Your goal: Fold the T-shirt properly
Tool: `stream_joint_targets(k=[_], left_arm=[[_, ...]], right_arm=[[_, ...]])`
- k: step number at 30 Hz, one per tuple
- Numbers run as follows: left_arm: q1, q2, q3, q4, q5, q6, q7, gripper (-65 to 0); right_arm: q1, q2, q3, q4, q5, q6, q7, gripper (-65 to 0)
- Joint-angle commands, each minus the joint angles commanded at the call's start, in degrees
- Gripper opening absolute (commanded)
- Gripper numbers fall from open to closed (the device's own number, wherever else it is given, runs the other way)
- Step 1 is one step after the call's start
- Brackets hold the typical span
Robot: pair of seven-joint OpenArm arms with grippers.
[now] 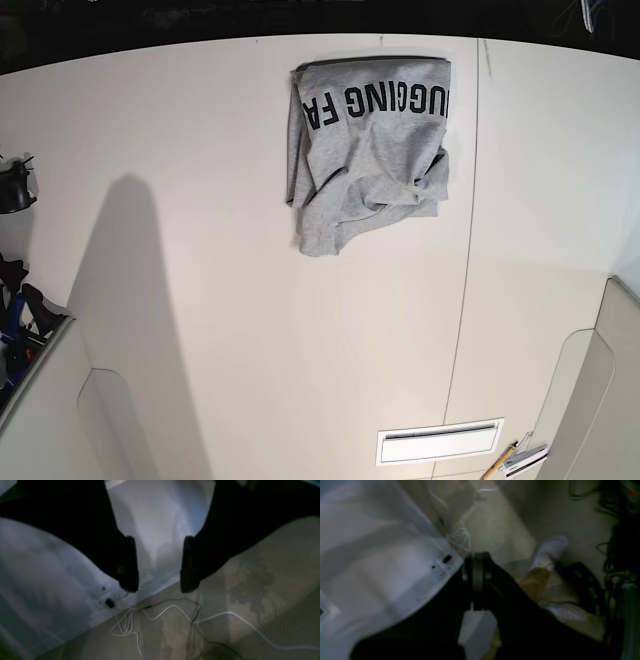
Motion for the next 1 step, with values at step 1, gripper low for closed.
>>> stream_joint_targets(k=[1], left_arm=[[-0.9, 0.9, 0.1, -0.7, 0.0, 0.0, 0.0, -37.1]], right_arm=[[1.7, -0.4, -0.9, -1.0, 0.0, 0.00, 0.0, -65.0]])
